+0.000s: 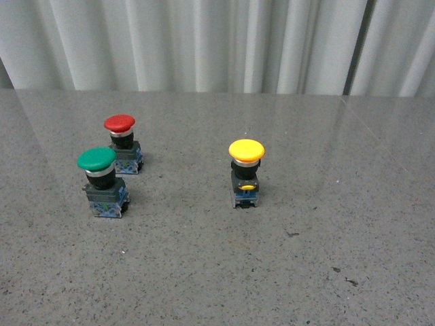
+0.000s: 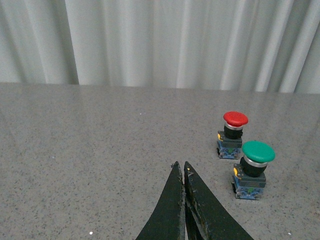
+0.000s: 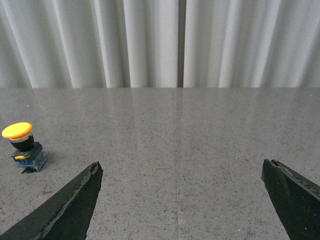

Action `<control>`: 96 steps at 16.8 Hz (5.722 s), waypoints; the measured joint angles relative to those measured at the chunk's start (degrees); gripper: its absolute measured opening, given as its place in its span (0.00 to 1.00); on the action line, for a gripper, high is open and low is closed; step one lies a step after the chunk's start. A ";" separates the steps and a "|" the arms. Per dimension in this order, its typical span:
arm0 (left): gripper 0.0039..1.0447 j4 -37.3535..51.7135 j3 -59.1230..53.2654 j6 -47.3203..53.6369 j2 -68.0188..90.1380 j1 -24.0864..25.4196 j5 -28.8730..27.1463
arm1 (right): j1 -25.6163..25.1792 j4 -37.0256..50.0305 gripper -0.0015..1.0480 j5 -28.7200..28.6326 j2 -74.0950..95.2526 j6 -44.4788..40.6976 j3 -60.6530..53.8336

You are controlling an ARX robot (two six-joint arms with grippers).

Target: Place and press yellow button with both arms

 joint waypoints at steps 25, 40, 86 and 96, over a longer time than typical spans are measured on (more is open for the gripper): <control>0.01 -27.50 0.02 0.04 -27.28 0.07 0.00 | 0.00 0.00 0.94 0.00 0.00 0.00 0.00; 0.94 -27.47 0.02 0.17 -27.28 0.07 0.00 | 0.00 0.00 0.94 0.00 0.00 0.00 -0.02; 0.94 -27.47 0.02 0.20 -27.28 0.07 -0.02 | 24.74 6.32 0.02 -12.02 98.49 -5.99 58.47; 0.94 -27.50 0.02 0.20 -27.28 0.07 -0.02 | 24.74 5.18 0.02 -11.98 100.13 -6.60 58.51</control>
